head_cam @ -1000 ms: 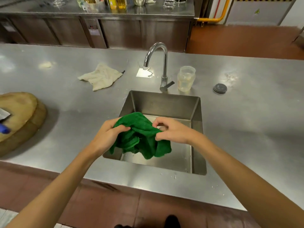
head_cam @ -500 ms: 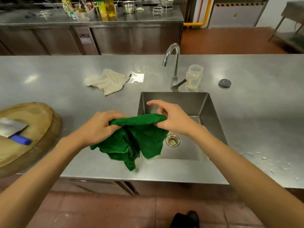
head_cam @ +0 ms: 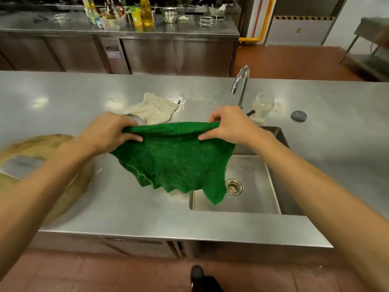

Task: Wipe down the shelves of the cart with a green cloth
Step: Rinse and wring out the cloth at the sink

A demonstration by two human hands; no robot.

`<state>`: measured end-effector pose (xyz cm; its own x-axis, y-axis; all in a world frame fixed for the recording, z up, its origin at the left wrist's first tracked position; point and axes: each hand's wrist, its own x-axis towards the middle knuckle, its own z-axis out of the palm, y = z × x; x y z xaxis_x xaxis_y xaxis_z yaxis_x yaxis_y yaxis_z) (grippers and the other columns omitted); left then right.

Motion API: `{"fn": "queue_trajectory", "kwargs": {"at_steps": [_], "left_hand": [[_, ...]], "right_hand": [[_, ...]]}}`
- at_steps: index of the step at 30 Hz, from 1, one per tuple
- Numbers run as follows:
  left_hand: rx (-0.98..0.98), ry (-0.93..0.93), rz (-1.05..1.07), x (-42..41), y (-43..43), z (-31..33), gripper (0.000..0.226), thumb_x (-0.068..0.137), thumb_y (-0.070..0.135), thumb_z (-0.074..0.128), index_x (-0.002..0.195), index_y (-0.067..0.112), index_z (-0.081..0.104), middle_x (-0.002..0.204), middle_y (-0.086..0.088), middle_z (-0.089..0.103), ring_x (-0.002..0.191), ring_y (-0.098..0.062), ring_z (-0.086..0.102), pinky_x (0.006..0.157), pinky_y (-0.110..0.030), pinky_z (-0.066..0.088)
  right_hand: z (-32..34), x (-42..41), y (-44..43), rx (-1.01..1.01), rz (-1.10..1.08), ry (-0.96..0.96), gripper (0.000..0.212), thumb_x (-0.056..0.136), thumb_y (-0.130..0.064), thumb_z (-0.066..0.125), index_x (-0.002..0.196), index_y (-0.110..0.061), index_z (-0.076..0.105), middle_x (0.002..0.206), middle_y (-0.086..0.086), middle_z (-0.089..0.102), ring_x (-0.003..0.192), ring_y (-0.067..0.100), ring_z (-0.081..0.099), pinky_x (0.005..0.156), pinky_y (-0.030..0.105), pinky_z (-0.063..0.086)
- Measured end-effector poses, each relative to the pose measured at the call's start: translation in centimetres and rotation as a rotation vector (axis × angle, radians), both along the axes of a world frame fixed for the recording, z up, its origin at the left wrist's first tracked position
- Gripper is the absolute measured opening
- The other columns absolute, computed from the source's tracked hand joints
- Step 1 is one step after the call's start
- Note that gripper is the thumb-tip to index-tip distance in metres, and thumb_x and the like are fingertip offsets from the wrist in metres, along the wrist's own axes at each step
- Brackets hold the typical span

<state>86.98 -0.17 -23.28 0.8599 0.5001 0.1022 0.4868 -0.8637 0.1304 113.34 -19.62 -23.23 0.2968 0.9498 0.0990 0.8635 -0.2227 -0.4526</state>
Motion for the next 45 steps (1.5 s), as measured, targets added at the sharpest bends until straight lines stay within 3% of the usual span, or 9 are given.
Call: {"fn": "queue_trajectory", "kwargs": {"at_steps": [3,7,13,20,25,31,37,42,45], "left_hand": [[0.033,-0.045,0.026,0.0,2.3,0.7,0.019,0.092,0.032,0.064,0.104,0.022,0.074,0.092,-0.006,0.072,0.076,-0.018,0.051,0.066,-0.034,0.043],[0.114,-0.065,0.057,-0.3,4.3,2.3,0.018,0.096,0.033,0.057,0.104,0.023,0.07,0.083,-0.001,0.066,0.073,-0.021,0.051,0.064,-0.035,0.043],[0.18,-0.065,-0.073,-3.3,3.8,1.1,0.022,0.085,0.034,0.069,0.101,0.02,0.072,0.088,-0.001,0.066,0.076,-0.025,0.06,0.063,-0.042,0.053],[0.004,0.116,0.015,-9.9,-2.0,-15.2,0.039,0.065,0.024,0.088,0.099,0.026,0.069,0.09,0.002,0.06,0.067,-0.027,0.066,0.049,-0.032,0.052],[-0.153,0.232,0.052,-14.8,-8.9,-26.1,0.047,0.058,0.016,0.08,0.099,0.029,0.061,0.092,0.001,0.061,0.073,-0.025,0.068,0.048,-0.028,0.051],[-0.392,0.27,0.343,-17.4,-13.2,-30.9,0.037,0.064,0.02,0.082,0.1,0.018,0.075,0.128,-0.023,0.054,0.111,-0.042,0.057,0.095,-0.045,0.052],[-0.464,0.27,0.444,-17.5,-13.9,-31.1,0.043,0.088,0.019,0.062,0.13,0.015,0.058,0.143,-0.01,0.042,0.128,-0.03,0.048,0.101,-0.039,0.047],[-0.497,0.117,0.462,-15.0,-13.2,-30.2,0.036,0.086,0.016,0.061,0.121,0.023,0.064,0.121,-0.006,0.054,0.109,-0.027,0.059,0.088,-0.036,0.052],[-0.488,0.006,0.56,-13.8,-12.4,-29.5,0.03,0.087,0.016,0.062,0.117,0.02,0.066,0.111,-0.005,0.056,0.092,-0.026,0.064,0.083,-0.037,0.054]], "right_hand": [[0.8,0.2,2.6,0.08,-0.002,-0.068,0.048,0.07,-0.059,0.076,0.098,-0.022,0.067,0.103,-0.002,0.068,0.1,0.019,0.059,0.079,0.035,0.047],[1.8,-0.1,4.9,0.209,-0.047,-0.172,0.044,0.076,-0.058,0.072,0.099,-0.023,0.059,0.091,-0.001,0.067,0.085,0.021,0.059,0.062,0.032,0.038],[-1.1,-2.3,4.1,0.155,0.057,-0.156,0.034,0.081,-0.051,0.07,0.089,-0.024,0.05,0.08,-0.007,0.059,0.075,0.017,0.055,0.061,0.035,0.042],[-16.0,-8.4,-0.6,-0.222,0.16,-0.09,0.024,0.079,-0.028,0.067,0.088,-0.026,0.044,0.1,-0.002,0.058,0.097,0.022,0.054,0.071,0.034,0.04],[-24.7,-13.4,-5.5,-0.508,0.282,-0.068,0.019,0.081,-0.018,0.063,0.099,-0.018,0.056,0.107,0.005,0.058,0.102,0.026,0.054,0.074,0.032,0.037],[-27.5,-15.0,-8.0,-0.562,0.158,0.063,0.023,0.086,-0.022,0.063,0.107,-0.017,0.057,0.112,0.004,0.055,0.106,0.024,0.054,0.083,0.034,0.044],[-28.7,-15.3,-8.4,-0.558,0.153,0.08,0.024,0.085,-0.025,0.062,0.109,-0.021,0.059,0.113,0.002,0.056,0.108,0.023,0.053,0.086,0.034,0.046],[-28.7,-15.1,-7.8,-0.489,0.17,0.138,0.037,0.083,-0.05,0.061,0.108,-0.024,0.065,0.102,-0.002,0.061,0.096,0.017,0.057,0.083,0.033,0.049],[-27.9,-14.8,-6.4,-0.397,0.05,0.376,0.029,0.089,-0.046,0.059,0.104,-0.023,0.067,0.097,-0.007,0.063,0.09,0.008,0.059,0.081,0.027,0.051]]}}
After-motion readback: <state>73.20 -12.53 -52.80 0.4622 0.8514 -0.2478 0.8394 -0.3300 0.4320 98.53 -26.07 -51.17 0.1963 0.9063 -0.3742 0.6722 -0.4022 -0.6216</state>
